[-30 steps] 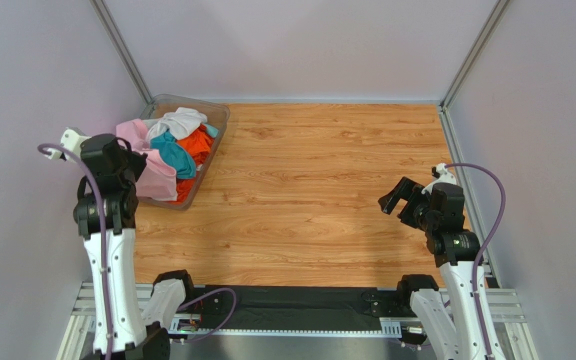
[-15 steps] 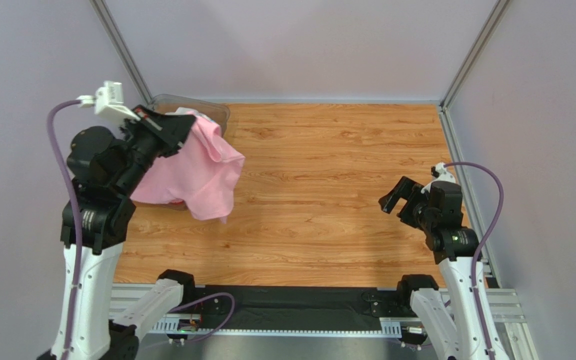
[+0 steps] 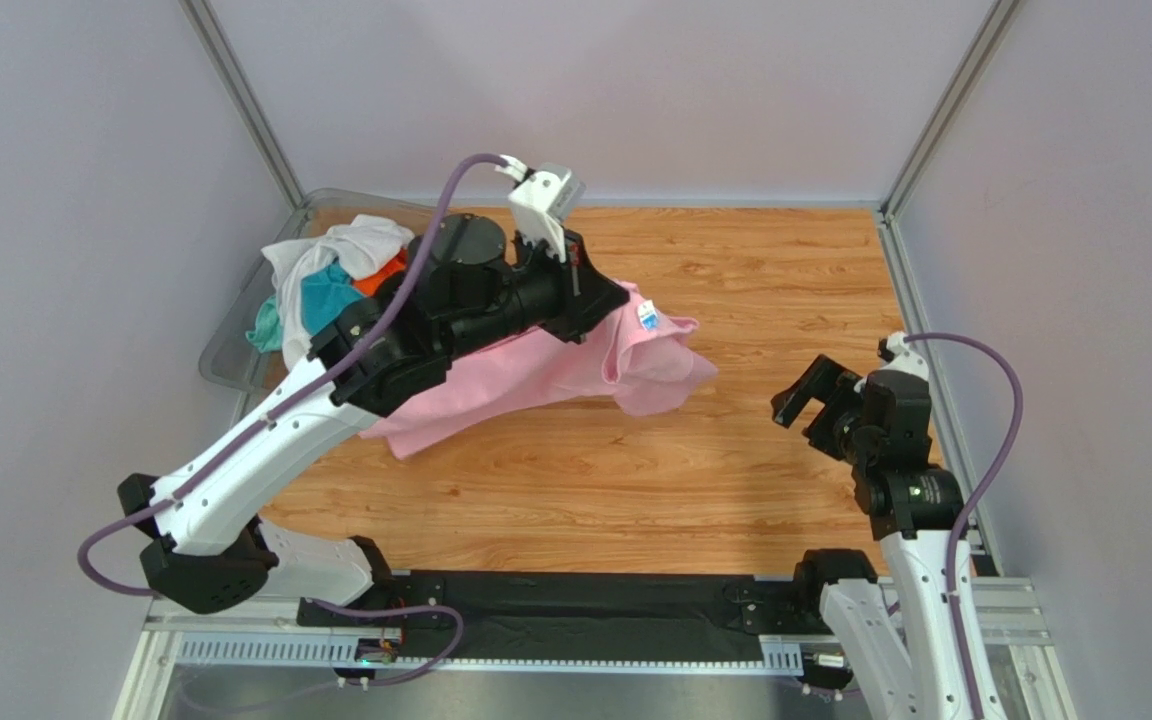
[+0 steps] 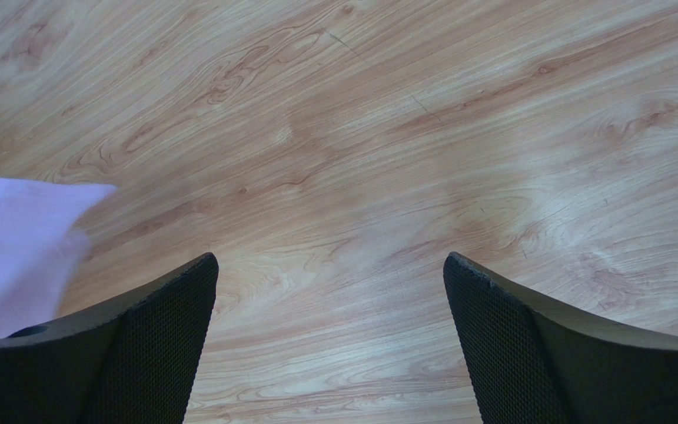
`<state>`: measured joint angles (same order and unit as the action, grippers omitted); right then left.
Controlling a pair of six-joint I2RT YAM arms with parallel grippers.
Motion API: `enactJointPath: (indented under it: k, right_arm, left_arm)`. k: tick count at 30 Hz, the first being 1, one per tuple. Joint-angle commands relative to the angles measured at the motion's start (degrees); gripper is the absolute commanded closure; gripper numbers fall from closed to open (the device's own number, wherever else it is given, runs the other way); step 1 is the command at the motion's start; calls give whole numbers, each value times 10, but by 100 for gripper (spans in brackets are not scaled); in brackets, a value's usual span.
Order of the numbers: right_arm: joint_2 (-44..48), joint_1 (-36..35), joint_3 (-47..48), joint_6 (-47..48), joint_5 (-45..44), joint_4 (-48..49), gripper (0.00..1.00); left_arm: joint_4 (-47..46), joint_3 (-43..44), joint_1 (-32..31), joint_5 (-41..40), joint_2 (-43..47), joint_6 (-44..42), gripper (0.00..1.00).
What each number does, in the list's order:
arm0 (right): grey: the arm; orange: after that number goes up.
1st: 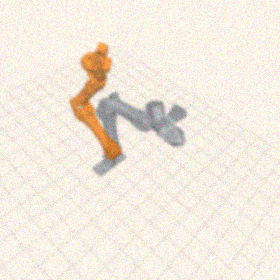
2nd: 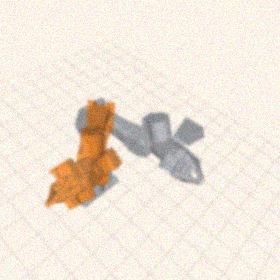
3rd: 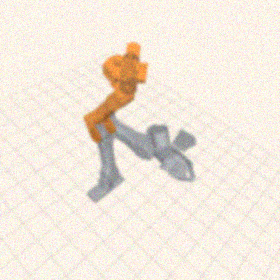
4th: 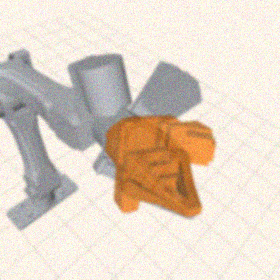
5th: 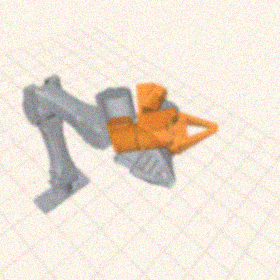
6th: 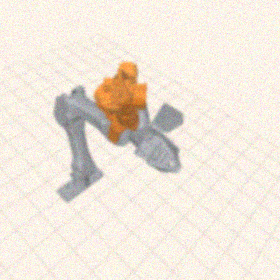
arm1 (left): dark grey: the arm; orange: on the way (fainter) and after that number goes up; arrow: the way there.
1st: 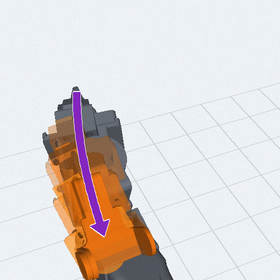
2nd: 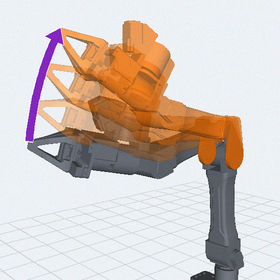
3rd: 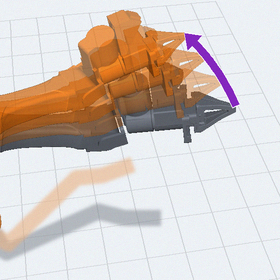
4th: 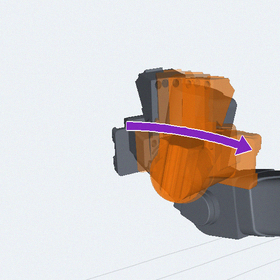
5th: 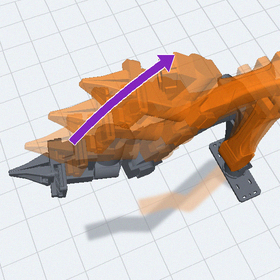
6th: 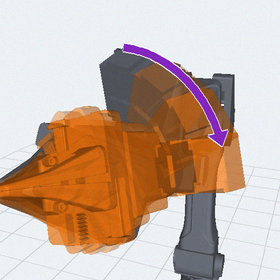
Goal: Fold and stack the t-shirts
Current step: Move the tshirt to the center of the board
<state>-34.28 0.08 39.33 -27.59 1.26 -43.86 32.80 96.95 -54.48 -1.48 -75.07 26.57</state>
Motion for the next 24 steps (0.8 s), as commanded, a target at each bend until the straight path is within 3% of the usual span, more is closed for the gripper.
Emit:
enactJointPath:
  k: [1,3,8,10,12,13,14,16,17,19,24]
  right_arm:
    - [11,2,0,-9,-34,4,0]
    - [14,2,0,-10,-39,4,0]
    - [14,2,-1,-11,-40,3,0]
    - [12,2,-2,-11,-38,4,0]
    - [8,2,-2,-10,-33,4,0]
    - [7,2,-2,-8,-31,5,0]
    - [2,2,-2,-7,-29,6,0]
    - [-3,2,0,-4,-24,5,0]
    - [-10,2,0,0,-21,5,0]
    - [-14,2,1,6,7,9,0]
    - [-34,2,0,27,73,23,0]
  left_arm:
    - [-36,36,-27,-17,3,-43,100]
    - [-36,16,-29,-39,6,-42,100]
    - [-32,-125,-29,-233,55,2,100]
    - [-33,-202,-28,-264,77,44,99]
    - [-36,-244,-27,-252,88,67,91]
    - [-33,-277,-27,-243,90,75,84]
    - [-30,-289,-26,-236,91,81,62]
    - [-13,-313,-26,-224,88,90,32]
    - [-2,-316,-26,-228,85,98,9]
    - [42,-318,-27,-244,88,117,0]
    - [137,-358,-26,-303,141,178,0]
